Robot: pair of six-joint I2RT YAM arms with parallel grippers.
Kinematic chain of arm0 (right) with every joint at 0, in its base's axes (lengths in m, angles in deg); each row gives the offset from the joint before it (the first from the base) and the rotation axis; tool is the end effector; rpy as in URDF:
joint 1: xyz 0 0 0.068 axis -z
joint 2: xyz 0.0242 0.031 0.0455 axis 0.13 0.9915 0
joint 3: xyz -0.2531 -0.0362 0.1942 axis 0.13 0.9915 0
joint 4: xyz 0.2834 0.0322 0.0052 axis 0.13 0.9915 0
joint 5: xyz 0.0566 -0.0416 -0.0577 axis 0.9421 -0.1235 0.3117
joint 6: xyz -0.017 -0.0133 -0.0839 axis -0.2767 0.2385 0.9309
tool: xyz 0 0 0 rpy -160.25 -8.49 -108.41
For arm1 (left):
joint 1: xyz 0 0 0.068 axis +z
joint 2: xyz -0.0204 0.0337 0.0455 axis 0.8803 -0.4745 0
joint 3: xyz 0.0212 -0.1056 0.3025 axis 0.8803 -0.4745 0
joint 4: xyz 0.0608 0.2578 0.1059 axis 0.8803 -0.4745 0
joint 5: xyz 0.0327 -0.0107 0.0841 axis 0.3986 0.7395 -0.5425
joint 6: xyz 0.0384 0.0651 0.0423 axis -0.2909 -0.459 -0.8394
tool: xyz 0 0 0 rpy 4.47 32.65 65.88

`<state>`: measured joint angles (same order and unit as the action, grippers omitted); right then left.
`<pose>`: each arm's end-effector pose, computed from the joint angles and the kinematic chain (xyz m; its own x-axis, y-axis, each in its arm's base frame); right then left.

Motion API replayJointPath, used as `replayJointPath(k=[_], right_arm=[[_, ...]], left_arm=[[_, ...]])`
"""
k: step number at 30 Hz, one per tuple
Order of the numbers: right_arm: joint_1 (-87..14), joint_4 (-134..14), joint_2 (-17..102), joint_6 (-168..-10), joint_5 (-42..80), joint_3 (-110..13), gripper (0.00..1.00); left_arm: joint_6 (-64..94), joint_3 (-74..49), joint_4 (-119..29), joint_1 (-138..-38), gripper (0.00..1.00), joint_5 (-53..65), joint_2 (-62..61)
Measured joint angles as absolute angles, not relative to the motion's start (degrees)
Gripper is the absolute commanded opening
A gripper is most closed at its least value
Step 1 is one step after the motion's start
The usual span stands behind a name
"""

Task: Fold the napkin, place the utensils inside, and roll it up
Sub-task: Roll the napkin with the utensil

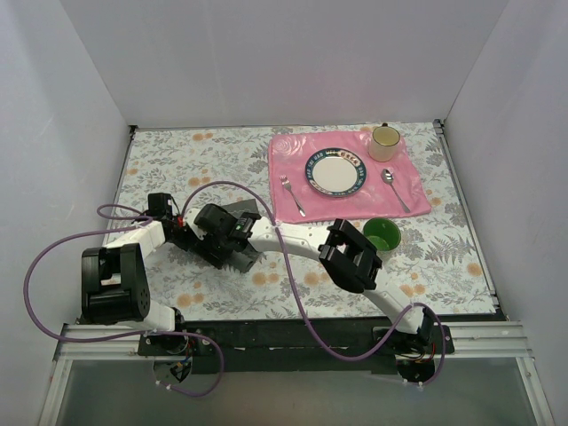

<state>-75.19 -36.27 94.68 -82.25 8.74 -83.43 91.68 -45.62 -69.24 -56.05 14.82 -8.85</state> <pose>0.2345 0.5621 0.1844 -0.2742 -0.6758 -0.6842 -0.9121 0.4082 -0.0377 0.2788 0.0051 0.1435 -0.0518 -0.9654 0.2554 -0.9119 -0.0586 -0.4062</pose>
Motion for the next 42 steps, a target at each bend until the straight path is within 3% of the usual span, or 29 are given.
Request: replayJointPath(k=[8, 10, 14, 16, 20, 30, 42], right_arm=[[-75.5, -36.4, 95.7, -81.0, 4.5, -84.2, 0.57], [-75.5, -36.6, 96.0, -80.5, 3.2, -84.5, 0.47], [-75.5, -36.7, 96.6, -79.2, 0.5, -85.0, 0.25], [-75.4, -36.6, 97.2, -79.2, -0.2, -85.8, 0.20], [-74.8, -36.7, 97.4, -79.5, 0.3, -86.4, 0.06], [-66.3, -39.9, 97.1, -90.9, 23.0, -85.1, 0.02], [-57.6, -56.1, 98.5, -109.9, 52.3, -74.9, 0.01]], left_arm=[[92.0, -45.6, -68.3, -55.6, 0.19, 15.8, -9.3], [92.0, -45.6, -68.2, -55.4, 0.23, 16.0, -9.4], [91.2, -45.6, -68.1, -55.2, 0.41, 16.2, -9.4], [90.7, -45.6, -68.6, -55.1, 0.50, 16.3, -9.4], [89.6, -45.5, -69.8, -55.0, 0.57, 16.7, -8.0], [90.7, -46.7, -70.6, -55.0, 0.60, 17.8, -5.8], [92.7, -47.5, -67.1, -55.2, 0.55, 20.3, -7.8]])
